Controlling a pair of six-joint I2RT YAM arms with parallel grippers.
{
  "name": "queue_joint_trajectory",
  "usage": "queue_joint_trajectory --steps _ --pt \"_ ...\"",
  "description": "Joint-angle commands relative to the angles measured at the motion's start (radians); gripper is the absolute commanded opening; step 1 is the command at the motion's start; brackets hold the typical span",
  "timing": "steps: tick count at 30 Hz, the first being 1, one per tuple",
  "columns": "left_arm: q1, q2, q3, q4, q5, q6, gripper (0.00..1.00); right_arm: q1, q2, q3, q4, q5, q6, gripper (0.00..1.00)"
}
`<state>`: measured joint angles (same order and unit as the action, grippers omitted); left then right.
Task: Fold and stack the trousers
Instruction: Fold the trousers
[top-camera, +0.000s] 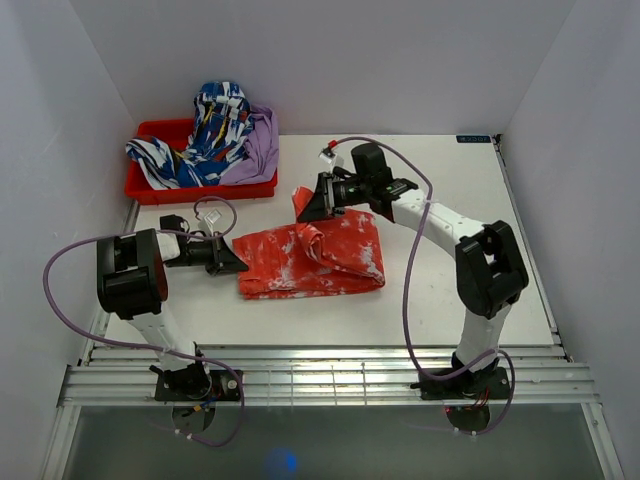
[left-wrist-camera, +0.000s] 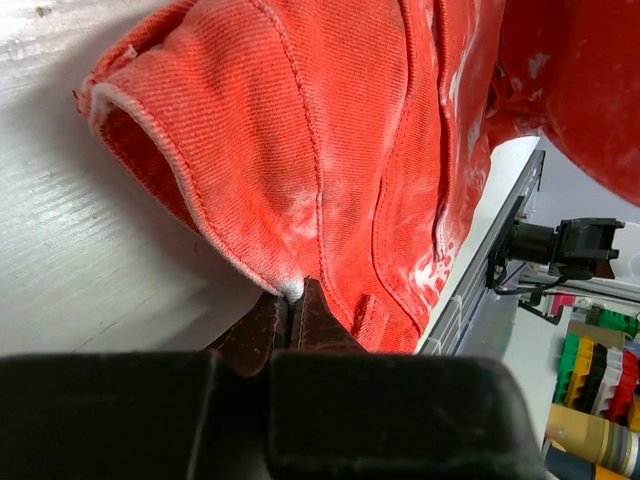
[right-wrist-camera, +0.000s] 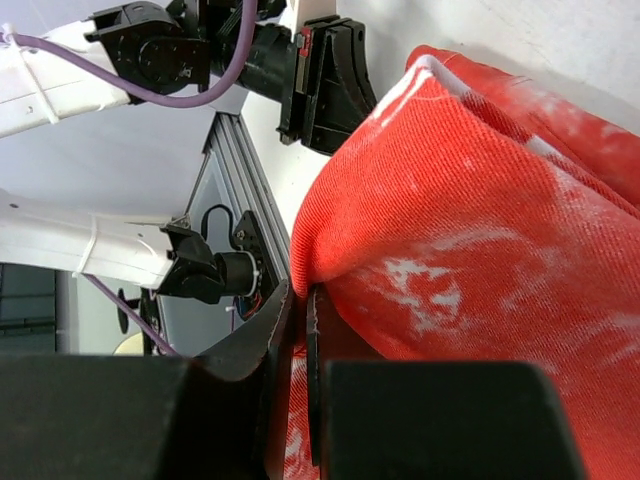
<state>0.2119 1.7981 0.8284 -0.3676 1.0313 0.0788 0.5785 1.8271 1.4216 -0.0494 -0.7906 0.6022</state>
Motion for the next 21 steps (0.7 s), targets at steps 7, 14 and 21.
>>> queue_joint_trajectory --steps 7,14,21 --pt "-0.011 0.023 -0.023 0.065 0.084 -0.056 0.00 0.116 0.147 0.146 0.095 0.031 0.079 0.08" --pt "-0.012 0.041 -0.038 0.088 0.085 -0.098 0.00 0.170 0.228 0.204 0.128 0.080 0.133 0.08" --pt "-0.011 0.055 -0.043 0.105 0.090 -0.116 0.00 0.219 0.279 0.238 0.112 0.114 0.114 0.08"
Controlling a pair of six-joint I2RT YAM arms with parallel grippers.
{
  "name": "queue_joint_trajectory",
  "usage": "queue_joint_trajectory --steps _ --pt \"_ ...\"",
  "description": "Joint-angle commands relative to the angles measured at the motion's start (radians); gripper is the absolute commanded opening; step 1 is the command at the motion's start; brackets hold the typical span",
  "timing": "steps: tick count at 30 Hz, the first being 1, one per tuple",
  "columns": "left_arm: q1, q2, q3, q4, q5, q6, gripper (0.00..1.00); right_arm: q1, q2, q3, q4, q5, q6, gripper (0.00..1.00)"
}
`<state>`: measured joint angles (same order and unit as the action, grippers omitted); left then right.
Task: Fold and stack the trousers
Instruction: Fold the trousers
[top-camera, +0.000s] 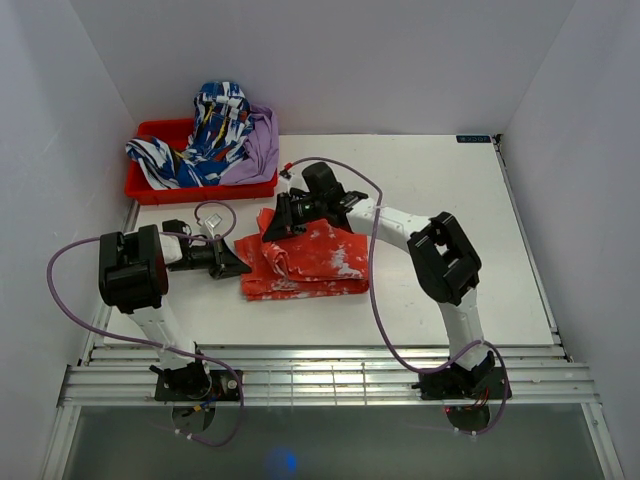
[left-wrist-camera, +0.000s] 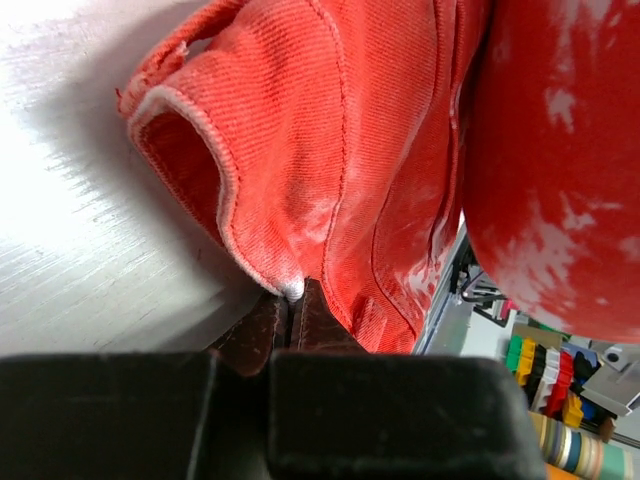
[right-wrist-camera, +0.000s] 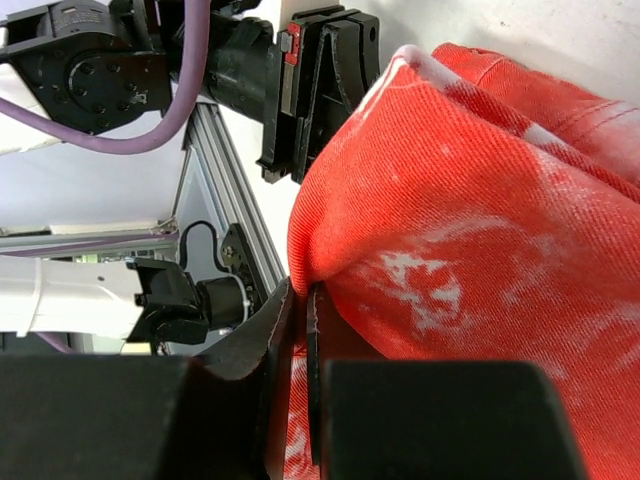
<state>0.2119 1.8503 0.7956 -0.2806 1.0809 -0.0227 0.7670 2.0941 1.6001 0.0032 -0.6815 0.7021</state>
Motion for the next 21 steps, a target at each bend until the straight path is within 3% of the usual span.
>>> queue_joint_trajectory --steps 1,21 --pt "-0.011 0.004 -0.010 0.020 0.040 -0.014 0.00 0.035 0.018 0.064 0.060 0.013 0.019 0.08" --pt "-0.011 0.020 -0.042 0.086 0.042 -0.072 0.00 0.110 0.115 0.130 0.086 0.089 0.094 0.08"
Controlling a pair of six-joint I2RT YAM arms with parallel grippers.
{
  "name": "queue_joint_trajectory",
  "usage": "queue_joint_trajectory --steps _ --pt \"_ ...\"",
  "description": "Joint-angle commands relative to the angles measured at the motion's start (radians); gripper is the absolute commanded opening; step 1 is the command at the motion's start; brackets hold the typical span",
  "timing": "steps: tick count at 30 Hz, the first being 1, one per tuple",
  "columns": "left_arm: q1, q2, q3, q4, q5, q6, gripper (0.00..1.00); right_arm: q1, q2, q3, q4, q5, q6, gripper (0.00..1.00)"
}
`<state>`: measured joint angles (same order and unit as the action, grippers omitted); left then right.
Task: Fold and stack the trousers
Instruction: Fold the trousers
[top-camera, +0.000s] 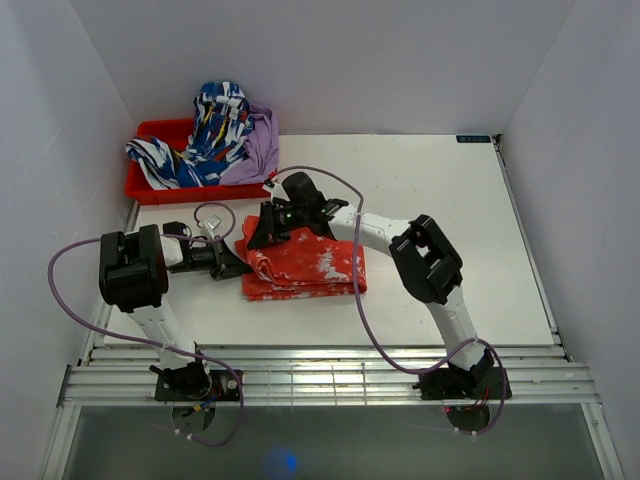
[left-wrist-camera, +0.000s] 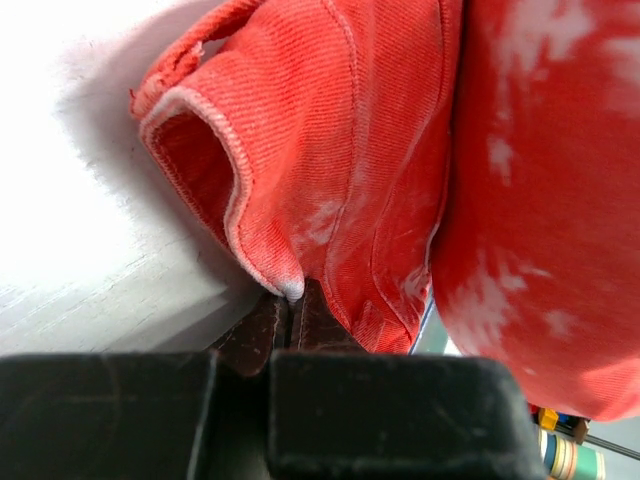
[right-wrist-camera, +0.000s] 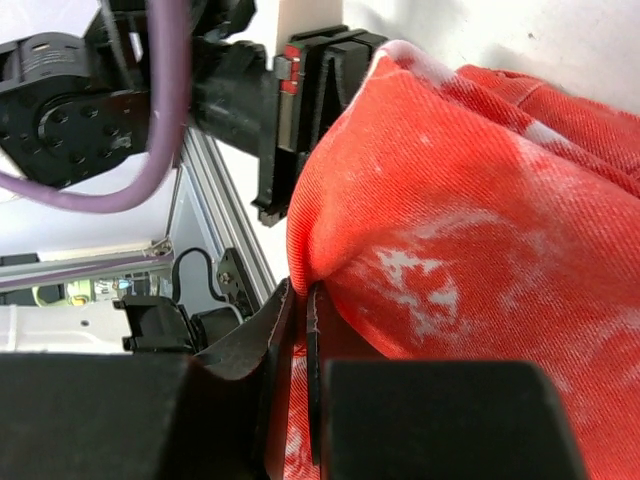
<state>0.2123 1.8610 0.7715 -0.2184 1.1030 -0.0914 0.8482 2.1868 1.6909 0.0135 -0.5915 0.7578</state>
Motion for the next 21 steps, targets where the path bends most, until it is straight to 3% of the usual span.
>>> queue_joint_trajectory --steps 1,16,17,18,21 --pt "-0.013 0.010 -0.018 0.027 0.020 -0.008 0.00 0.031 0.025 0.033 0.080 -0.002 0.050 0.08" --pt "-0.010 0.001 -0.046 0.074 0.005 -0.050 0.00 0.064 0.099 0.000 0.173 -0.033 0.175 0.08" --pt "-0.008 0.001 -0.046 0.073 -0.008 -0.053 0.03 0.068 0.103 -0.005 0.190 -0.036 0.184 0.08" --pt "-0.007 0.001 -0.046 0.071 -0.023 -0.054 0.18 0.069 0.102 -0.007 0.194 -0.037 0.190 0.08" --pt "0.028 -0.003 -0.044 0.062 -0.042 -0.059 0.39 0.069 0.082 -0.026 0.242 -0.059 0.222 0.08"
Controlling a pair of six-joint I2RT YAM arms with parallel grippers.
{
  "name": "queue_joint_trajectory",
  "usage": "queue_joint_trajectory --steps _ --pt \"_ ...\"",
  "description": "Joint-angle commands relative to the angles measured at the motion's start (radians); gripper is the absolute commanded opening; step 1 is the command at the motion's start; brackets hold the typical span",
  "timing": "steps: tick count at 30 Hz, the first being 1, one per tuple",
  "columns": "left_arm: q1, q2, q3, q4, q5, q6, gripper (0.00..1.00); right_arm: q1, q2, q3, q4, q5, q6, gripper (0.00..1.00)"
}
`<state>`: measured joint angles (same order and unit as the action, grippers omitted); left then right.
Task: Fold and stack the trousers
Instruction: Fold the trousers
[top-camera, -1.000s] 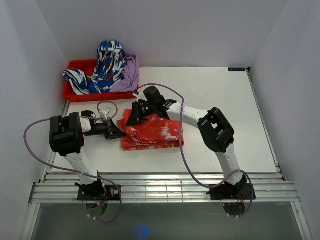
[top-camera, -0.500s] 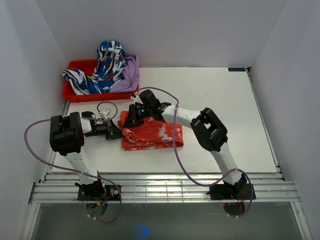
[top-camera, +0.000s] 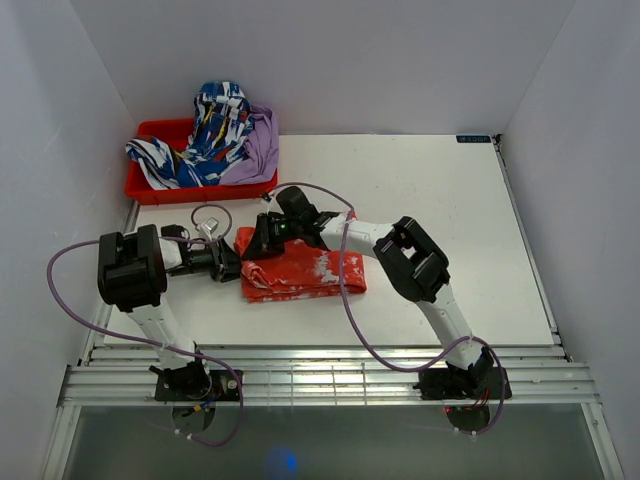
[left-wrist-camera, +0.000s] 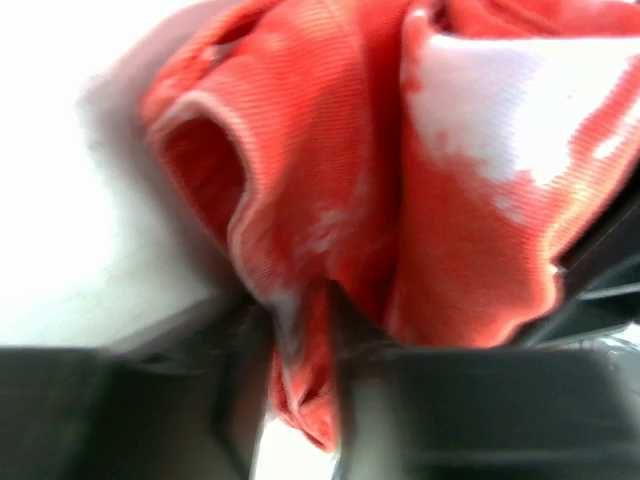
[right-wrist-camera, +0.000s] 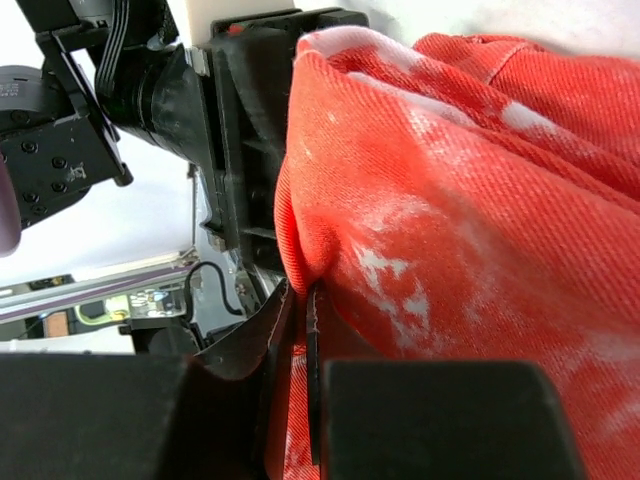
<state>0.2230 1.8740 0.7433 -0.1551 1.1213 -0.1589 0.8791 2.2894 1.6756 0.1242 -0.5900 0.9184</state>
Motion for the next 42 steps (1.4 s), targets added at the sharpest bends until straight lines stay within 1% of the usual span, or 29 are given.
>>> queue_joint_trajectory --steps 1,2,3,4,5,8,10,11,14,16,19,21,22,23,24,25,26,27,29,30,31,32,33,35,36,37,39,40,42 --pt "0.036 -0.021 -0.015 -0.011 -0.064 0.010 0.50 0.037 -0.027 -0.011 0.132 -0.062 0.060 0.08" --pt "0.044 -0.026 -0.012 -0.026 -0.077 0.019 0.54 0.037 -0.042 -0.014 0.130 -0.059 0.060 0.15" --pt "0.052 -0.032 -0.010 -0.035 -0.081 0.025 0.57 0.035 -0.047 -0.016 0.134 -0.059 0.057 0.19" --pt "0.064 -0.048 -0.010 -0.044 -0.089 0.030 0.64 0.035 -0.051 -0.016 0.132 -0.060 0.053 0.22" --pt "0.070 -0.055 -0.007 -0.064 -0.097 0.044 0.66 0.034 -0.059 -0.017 0.132 -0.059 0.047 0.33" --pt "0.088 -0.073 0.004 -0.110 -0.130 0.073 0.68 0.031 -0.076 -0.019 0.150 -0.073 0.025 0.47" --pt "0.102 -0.075 0.013 -0.126 -0.149 0.085 0.69 0.029 -0.088 0.005 0.155 -0.088 -0.002 0.62" --pt "0.107 -0.072 0.014 -0.132 -0.153 0.088 0.69 0.027 -0.093 0.013 0.157 -0.094 -0.016 0.65" --pt "0.125 -0.067 0.021 -0.149 -0.161 0.098 0.68 0.012 -0.131 0.023 0.157 -0.122 -0.065 0.67" --pt "0.140 -0.075 0.024 -0.155 -0.156 0.094 0.68 -0.003 -0.169 0.010 0.152 -0.169 -0.114 0.67" --pt "0.154 -0.108 0.037 -0.176 -0.155 0.105 0.68 -0.054 -0.231 -0.017 0.140 -0.231 -0.174 0.68" --pt "0.167 -0.160 0.042 -0.196 -0.150 0.119 0.68 -0.104 -0.264 -0.048 0.091 -0.263 -0.223 0.68" --pt "0.170 -0.183 0.048 -0.202 -0.155 0.136 0.68 -0.126 -0.296 -0.057 0.066 -0.271 -0.289 0.68" --pt "0.173 -0.206 0.053 -0.224 -0.156 0.147 0.68 -0.168 -0.312 -0.076 0.010 -0.278 -0.327 0.68" --pt "0.182 -0.248 0.060 -0.242 -0.153 0.195 0.68 -0.192 -0.339 -0.079 -0.036 -0.295 -0.427 0.67" --pt "0.187 -0.269 0.071 -0.267 -0.153 0.222 0.68 -0.216 -0.349 -0.074 -0.096 -0.295 -0.487 0.67" --pt "0.190 -0.291 0.096 -0.312 -0.144 0.248 0.67 -0.262 -0.357 -0.068 -0.169 -0.300 -0.551 0.67" --pt "0.197 -0.336 0.109 -0.336 -0.140 0.274 0.67 -0.285 -0.364 -0.060 -0.299 -0.313 -0.613 0.67" --pt "0.202 -0.378 0.175 -0.406 -0.100 0.350 0.66 -0.351 -0.384 -0.071 -0.406 -0.318 -0.756 0.65" --pt "0.200 -0.394 0.198 -0.422 -0.085 0.366 0.66 -0.368 -0.390 -0.094 -0.485 -0.336 -0.795 0.64" --pt "0.199 -0.413 0.224 -0.446 -0.057 0.381 0.65 -0.383 -0.396 -0.103 -0.523 -0.344 -0.832 0.62" --pt "0.193 -0.414 0.253 -0.521 0.005 0.422 0.64 -0.405 -0.400 -0.115 -0.547 -0.356 -0.881 0.61" --pt "0.165 -0.412 0.311 -0.561 0.030 0.442 0.63 -0.413 -0.401 -0.135 -0.582 -0.378 -0.900 0.60" --pt "0.124 -0.420 0.343 -0.622 0.064 0.456 0.63 -0.417 -0.400 -0.155 -0.595 -0.398 -0.914 0.60" --pt "0.063 -0.427 0.343 -0.620 0.057 0.431 0.64 -0.417 -0.395 -0.162 -0.601 -0.425 -0.914 0.60" --pt "0.030 -0.434 0.331 -0.603 0.046 0.403 0.64 -0.416 -0.380 -0.175 -0.601 -0.436 -0.914 0.62" --pt "-0.037 -0.441 0.292 -0.522 0.034 0.307 0.65 -0.414 -0.357 -0.183 -0.609 -0.467 -0.914 0.63" --pt "-0.054 -0.435 0.253 -0.497 0.029 0.282 0.66 -0.414 -0.332 -0.183 -0.629 -0.470 -0.914 0.64" --pt "-0.071 -0.389 0.223 -0.463 0.017 0.233 0.66 -0.413 -0.315 -0.215 -0.630 -0.482 -0.914 0.64"
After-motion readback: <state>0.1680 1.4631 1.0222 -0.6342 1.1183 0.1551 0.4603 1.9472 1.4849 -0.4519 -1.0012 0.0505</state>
